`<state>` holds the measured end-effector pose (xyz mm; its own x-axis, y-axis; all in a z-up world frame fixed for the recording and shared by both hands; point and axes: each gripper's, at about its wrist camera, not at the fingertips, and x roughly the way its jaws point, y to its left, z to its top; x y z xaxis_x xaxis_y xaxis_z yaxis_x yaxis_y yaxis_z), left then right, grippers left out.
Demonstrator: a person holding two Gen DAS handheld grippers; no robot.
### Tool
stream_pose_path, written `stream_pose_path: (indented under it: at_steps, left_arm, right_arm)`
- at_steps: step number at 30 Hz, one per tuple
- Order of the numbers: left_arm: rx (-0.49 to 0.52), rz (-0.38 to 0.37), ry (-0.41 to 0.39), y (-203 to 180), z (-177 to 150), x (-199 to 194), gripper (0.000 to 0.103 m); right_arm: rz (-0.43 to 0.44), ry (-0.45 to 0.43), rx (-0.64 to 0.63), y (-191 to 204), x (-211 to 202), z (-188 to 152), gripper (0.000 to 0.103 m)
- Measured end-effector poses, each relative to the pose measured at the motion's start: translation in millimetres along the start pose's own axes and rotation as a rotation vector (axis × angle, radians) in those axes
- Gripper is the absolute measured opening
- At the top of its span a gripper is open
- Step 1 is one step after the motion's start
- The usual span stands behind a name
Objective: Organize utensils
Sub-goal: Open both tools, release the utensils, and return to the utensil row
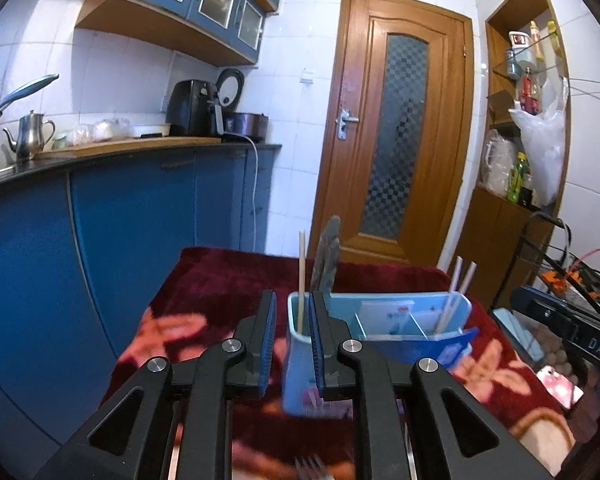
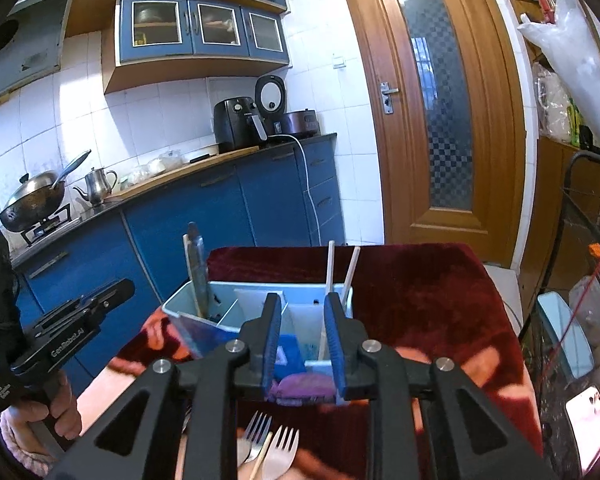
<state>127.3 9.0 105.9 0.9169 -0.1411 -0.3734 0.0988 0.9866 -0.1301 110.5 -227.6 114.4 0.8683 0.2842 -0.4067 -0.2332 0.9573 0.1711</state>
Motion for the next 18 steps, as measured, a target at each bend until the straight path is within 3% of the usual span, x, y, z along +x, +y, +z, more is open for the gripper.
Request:
stream_pose_path:
  at_steps: [7, 18]
  left_arm:
    - [-0.027, -0.04, 0.085, 4, -14, -23, 0.016]
    - [-0.026, -0.04, 0.236, 7, -43, -32, 0.016]
  right_arm:
    - [0.012, 0.061, 0.035, 2, -18, -17, 0.025]
    - [-0.008, 0.192, 0.085, -3, -21, -55, 0.03]
